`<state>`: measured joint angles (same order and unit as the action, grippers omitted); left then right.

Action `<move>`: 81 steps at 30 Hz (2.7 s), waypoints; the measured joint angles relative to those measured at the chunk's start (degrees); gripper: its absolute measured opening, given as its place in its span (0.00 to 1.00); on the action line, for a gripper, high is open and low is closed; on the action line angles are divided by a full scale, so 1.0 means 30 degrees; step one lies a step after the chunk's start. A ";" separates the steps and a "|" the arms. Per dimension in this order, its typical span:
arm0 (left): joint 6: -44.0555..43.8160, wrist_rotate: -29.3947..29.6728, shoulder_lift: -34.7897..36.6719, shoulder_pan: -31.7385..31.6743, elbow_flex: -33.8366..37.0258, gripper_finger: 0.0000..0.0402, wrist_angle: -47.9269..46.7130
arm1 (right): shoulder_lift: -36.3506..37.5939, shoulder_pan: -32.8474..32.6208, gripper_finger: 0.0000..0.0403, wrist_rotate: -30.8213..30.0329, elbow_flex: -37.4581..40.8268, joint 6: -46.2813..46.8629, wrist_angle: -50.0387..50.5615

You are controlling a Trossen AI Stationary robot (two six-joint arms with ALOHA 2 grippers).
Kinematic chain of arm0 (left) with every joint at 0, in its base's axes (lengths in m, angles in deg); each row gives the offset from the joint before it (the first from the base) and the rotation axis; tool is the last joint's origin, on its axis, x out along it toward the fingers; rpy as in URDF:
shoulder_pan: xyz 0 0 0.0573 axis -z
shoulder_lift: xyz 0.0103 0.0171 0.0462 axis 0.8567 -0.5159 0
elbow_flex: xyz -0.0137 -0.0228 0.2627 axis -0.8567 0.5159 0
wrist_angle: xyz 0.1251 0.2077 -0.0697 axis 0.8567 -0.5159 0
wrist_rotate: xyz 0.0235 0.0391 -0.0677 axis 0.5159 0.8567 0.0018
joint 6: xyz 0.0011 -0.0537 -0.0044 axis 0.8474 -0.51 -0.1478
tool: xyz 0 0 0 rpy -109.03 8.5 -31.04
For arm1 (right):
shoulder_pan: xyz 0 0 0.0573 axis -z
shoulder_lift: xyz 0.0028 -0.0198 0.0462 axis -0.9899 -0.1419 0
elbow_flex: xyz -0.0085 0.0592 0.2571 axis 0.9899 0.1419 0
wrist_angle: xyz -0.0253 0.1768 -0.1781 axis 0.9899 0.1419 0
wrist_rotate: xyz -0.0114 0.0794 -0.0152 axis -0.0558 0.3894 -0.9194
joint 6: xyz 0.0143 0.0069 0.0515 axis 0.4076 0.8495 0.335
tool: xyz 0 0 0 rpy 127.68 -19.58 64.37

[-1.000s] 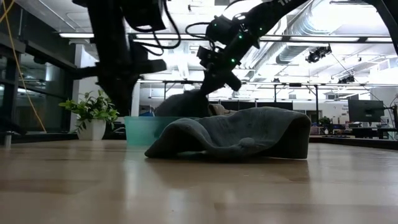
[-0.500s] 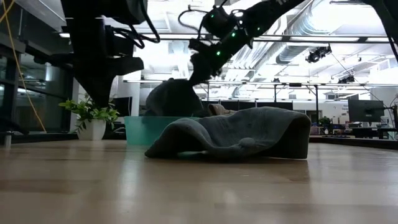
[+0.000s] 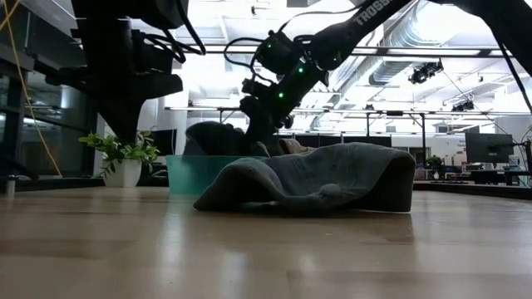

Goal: Pick & Place hat
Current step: Put the bottom blue cap into the green bin, then put the blue cap into the green bin

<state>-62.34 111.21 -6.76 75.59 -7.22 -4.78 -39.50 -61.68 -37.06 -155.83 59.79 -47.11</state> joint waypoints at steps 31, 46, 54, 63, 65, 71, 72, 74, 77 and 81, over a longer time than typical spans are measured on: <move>-0.0016 -0.0581 0.0000 -0.0015 0.0000 0.00 -0.0012 | 0.1296 -0.0130 0.43 0.3043 0.0080 -0.3199 0.1977; -0.3362 0.0297 0.0602 -0.0015 0.0113 0.00 -0.4049 | 0.4099 -0.0687 0.30 0.4968 0.0058 -0.4412 0.5231; -0.5995 0.1167 0.3250 -0.0015 0.1584 0.00 -0.4309 | 0.3920 -0.1858 0.03 0.4996 0.0058 -0.5738 0.3896; -0.6884 0.1441 0.5127 -0.0036 0.2763 0.00 -0.2481 | 0.3912 -0.2221 0.00 0.5348 0.0064 -0.4497 0.4432; -0.6774 0.1677 0.5093 -0.0044 0.2762 0.00 -0.2243 | 0.3912 -0.2588 0.00 0.5435 0.0063 -0.4505 0.5496; -0.5494 0.1506 0.5168 -0.0036 0.2769 0.00 -0.0379 | 0.3912 -0.3908 0.00 0.4977 0.0066 -0.3068 0.9139; -0.4971 0.1406 0.5210 -0.0036 0.2769 0.00 0.0108 | 0.3912 -0.4108 0.00 0.4939 0.0066 -0.2658 0.9705; -0.3563 0.1164 0.5211 -0.0036 0.2769 0.00 0.1379 | 0.3912 -0.4519 0.00 0.4941 0.0073 -0.2069 1.0802; -0.1434 0.0758 0.5194 -0.0036 0.2769 0.00 0.2800 | 0.3926 -0.5288 0.00 0.4941 0.0073 -0.2023 1.2275; 0.0659 0.0705 0.5189 -0.0036 0.2769 0.00 0.3945 | 0.3927 -0.6555 0.00 0.4961 0.0080 -0.3461 1.4298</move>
<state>-60.36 113.32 8.81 75.48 1.08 7.06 -27.72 -81.35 -22.17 -155.59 49.41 -4.21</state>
